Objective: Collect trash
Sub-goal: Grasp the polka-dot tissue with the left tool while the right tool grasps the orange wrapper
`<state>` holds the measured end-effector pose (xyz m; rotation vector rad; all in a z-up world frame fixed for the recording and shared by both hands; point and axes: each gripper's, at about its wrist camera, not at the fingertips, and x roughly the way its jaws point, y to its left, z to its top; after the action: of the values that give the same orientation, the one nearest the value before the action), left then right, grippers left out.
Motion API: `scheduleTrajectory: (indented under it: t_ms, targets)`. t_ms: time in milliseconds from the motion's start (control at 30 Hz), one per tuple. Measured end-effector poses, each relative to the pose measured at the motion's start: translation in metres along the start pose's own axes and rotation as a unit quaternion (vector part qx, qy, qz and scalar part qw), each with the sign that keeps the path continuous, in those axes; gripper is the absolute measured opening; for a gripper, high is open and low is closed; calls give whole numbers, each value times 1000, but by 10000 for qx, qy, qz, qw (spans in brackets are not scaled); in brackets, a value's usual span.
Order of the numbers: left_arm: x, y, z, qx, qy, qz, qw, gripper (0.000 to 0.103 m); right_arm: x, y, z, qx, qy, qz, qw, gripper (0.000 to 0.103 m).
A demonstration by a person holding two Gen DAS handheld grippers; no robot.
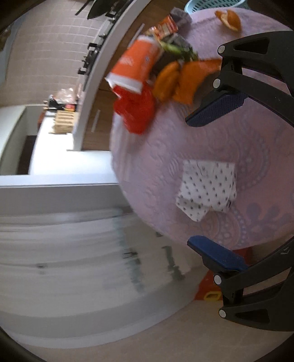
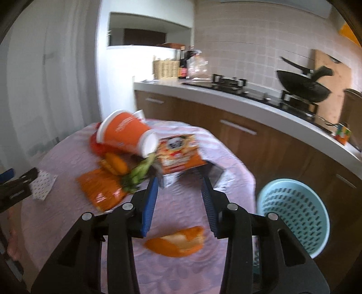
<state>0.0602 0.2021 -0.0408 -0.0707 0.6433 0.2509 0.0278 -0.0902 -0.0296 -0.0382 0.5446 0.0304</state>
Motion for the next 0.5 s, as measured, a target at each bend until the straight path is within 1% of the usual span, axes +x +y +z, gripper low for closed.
scheduleTrajectory:
  t_ms: [67, 133, 200, 233, 267, 300, 333, 367, 400, 433, 467, 500]
  targets:
    - [15, 8, -2, -90, 199, -123, 9997, 94, 5, 7, -3, 1, 74, 198, 9998, 36]
    - [29, 12, -4, -129, 471, -312, 9983, 93, 13, 6, -6, 24, 172, 242, 9996, 37]
    - [41, 13, -7, -125, 681, -317, 9971, 89, 21, 3, -7, 23, 275, 294, 9992, 37]
    - [47, 13, -9, -95, 776, -340, 9964, 84, 23, 2, -7, 60, 349, 386, 9986, 37]
    - [53, 12, -10, -71, 893, -387, 9952, 78, 28, 3, -7, 82, 442, 517, 9976, 41]
    - [57, 10, -13, -60, 962, -410, 9945, 74, 33, 6, -8, 64, 513, 606, 9968, 44]
    - [58, 6, -16, -1, 993, -354, 9944, 69, 37, 12, -9, 28, 581, 727, 9957, 48]
    - [57, 4, -16, 76, 961, -292, 9949, 63, 42, 18, -10, -27, 631, 793, 9949, 49]
    - [58, 2, -16, 143, 967, -256, 9949, 62, 43, 23, -11, -68, 675, 843, 9941, 50]
    - [57, 3, -17, 176, 962, -208, 9950, 57, 47, 31, -11, -147, 724, 907, 9931, 52]
    - [57, 2, -17, 217, 953, -158, 9951, 53, 52, 41, -10, -226, 796, 1026, 9913, 54]
    - [56, 0, -18, 274, 936, -146, 9951, 51, 56, 49, -10, -272, 851, 1159, 9892, 56]
